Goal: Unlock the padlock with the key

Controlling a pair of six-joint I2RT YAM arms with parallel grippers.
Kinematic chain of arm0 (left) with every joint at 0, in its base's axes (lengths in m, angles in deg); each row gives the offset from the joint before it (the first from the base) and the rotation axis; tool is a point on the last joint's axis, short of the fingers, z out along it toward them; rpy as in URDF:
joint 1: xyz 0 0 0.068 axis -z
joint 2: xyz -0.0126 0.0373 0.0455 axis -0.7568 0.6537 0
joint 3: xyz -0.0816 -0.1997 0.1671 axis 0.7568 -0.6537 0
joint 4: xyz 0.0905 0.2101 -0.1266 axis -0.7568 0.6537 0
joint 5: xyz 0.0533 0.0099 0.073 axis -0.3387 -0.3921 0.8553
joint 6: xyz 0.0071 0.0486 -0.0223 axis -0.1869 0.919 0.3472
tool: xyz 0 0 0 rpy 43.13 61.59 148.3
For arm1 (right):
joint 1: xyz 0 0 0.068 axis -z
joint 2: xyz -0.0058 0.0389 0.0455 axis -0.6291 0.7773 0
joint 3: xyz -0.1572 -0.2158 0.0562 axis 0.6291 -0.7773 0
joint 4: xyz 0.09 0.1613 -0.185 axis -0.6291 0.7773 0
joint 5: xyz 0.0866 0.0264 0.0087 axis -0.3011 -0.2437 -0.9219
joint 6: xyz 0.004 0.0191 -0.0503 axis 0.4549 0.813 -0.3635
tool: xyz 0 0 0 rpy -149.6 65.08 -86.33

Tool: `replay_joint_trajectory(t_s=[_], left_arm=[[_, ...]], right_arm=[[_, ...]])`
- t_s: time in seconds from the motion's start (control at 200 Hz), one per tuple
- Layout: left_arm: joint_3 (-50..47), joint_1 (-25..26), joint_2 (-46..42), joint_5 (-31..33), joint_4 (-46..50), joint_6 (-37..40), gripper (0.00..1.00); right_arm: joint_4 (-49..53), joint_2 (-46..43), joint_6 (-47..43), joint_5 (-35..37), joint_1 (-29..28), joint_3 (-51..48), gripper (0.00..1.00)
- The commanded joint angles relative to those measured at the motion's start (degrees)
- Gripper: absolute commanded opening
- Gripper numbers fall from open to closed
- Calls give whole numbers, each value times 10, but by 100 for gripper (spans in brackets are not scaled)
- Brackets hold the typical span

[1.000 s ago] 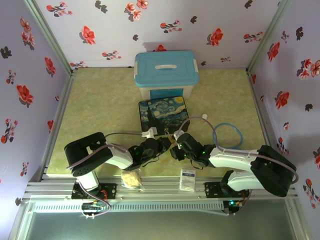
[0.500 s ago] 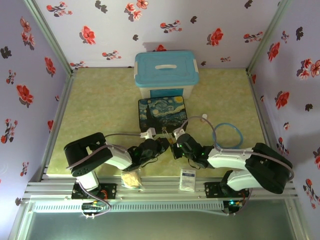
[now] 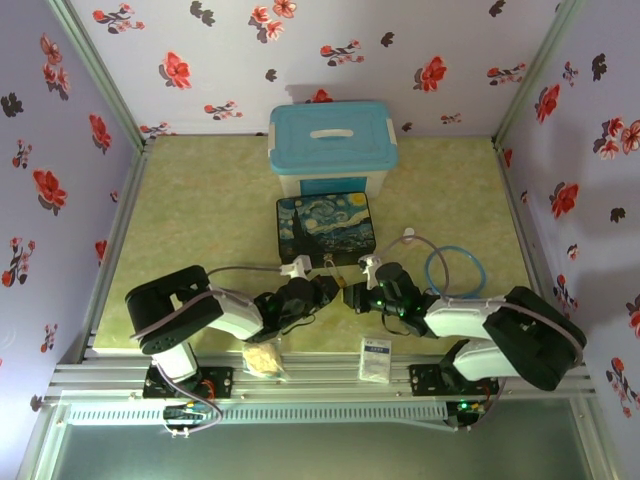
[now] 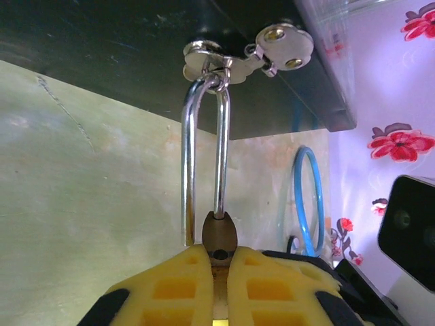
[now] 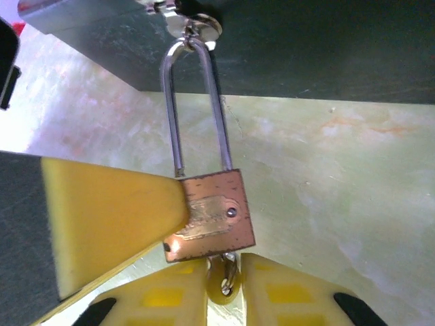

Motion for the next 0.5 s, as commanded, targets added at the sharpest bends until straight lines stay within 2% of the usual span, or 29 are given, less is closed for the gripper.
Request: replay_joint_trajectory(t_s=[0.0,0.2,0.34,0.495], left_arm=[[-3,5,-26,12,63,39,0],[9,-3,-56,21,182,78,0],[12,-18,-63,5,221,98,0],[53,-22,-76,0,338,147,0]], right_arm=[[-27,11,28,-9,12,-1,27],[40,-25,24,41,12,5,40],[91,-58,15,84,12,8,43],[114,-85,12,113,12,5,44]])
